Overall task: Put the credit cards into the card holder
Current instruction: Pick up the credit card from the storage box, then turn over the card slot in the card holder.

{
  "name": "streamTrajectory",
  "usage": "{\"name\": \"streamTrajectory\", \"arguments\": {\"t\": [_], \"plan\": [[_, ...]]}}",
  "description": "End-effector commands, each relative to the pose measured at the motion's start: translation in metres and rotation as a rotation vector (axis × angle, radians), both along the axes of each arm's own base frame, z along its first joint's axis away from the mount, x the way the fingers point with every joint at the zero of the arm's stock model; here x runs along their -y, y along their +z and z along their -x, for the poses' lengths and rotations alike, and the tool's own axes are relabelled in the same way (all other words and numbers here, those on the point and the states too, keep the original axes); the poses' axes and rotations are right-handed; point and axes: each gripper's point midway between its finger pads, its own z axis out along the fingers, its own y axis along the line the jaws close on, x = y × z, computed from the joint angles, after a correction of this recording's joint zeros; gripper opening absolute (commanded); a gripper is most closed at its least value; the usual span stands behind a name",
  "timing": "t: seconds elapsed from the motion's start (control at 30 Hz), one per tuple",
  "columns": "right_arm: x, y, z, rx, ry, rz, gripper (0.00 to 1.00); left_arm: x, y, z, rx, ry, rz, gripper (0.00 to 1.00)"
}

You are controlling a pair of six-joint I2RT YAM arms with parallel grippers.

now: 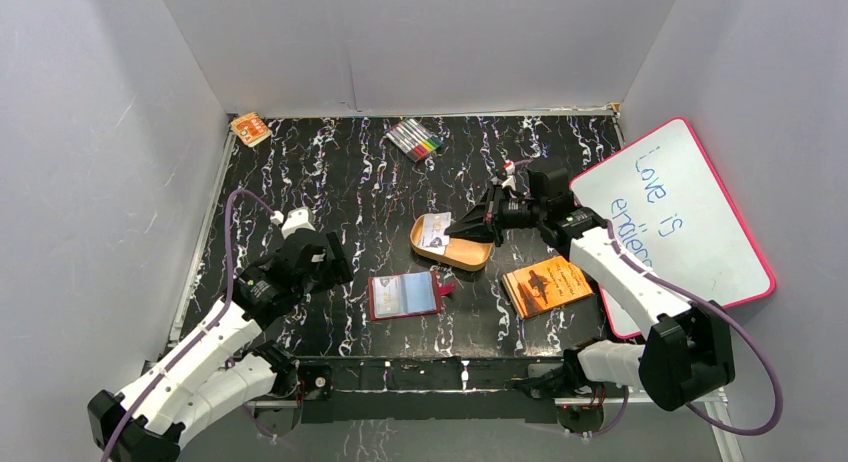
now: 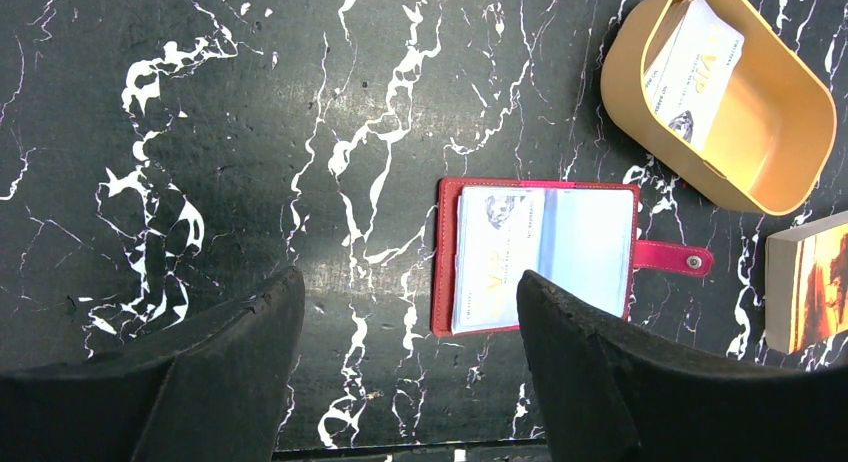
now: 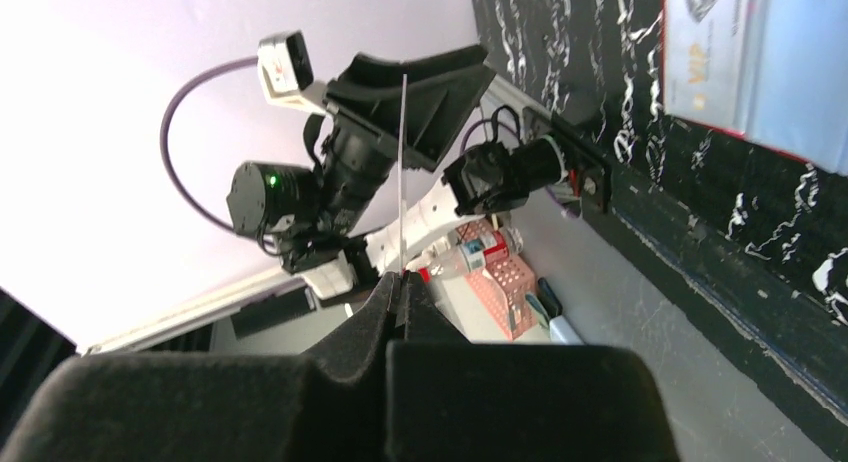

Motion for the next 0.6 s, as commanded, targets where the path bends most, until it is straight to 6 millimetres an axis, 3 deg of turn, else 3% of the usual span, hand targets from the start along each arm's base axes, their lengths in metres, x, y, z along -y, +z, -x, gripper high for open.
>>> {"name": "streamTrajectory", "arguments": {"t": [0.0,0.13,0.23,0.3,0.37,0.47,0.57], "plan": [[0.002,0.032,0.024,0.084,0.110,-0.109,0.00,-0.005,0.002,-0.001,0.023,0.016,-0.012,0.75],[0.003,0.033,0.025,0.100,0.116,-0.098,0.00,-0.005,0.000,-0.001,0.019,0.015,-0.013,0.74],[0.004,0.030,0.018,0.219,0.131,-0.019,0.00,-0.003,-0.001,-0.001,0.014,0.008,-0.014,0.74],[0.008,0.022,0.005,0.364,0.113,0.172,0.00,0.002,-0.001,-0.001,0.008,-0.021,-0.005,0.74],[0.000,0.014,0.013,0.574,0.133,0.367,0.00,0.010,-0.001,0.000,0.004,-0.064,0.022,0.73],[0.004,-0.005,0.016,0.780,0.098,0.537,0.00,0.025,0.000,0.004,-0.002,-0.138,0.070,0.68],[0.014,-0.040,0.023,0.797,0.148,0.593,0.00,0.036,-0.001,0.008,-0.019,-0.184,0.099,0.65]]}}
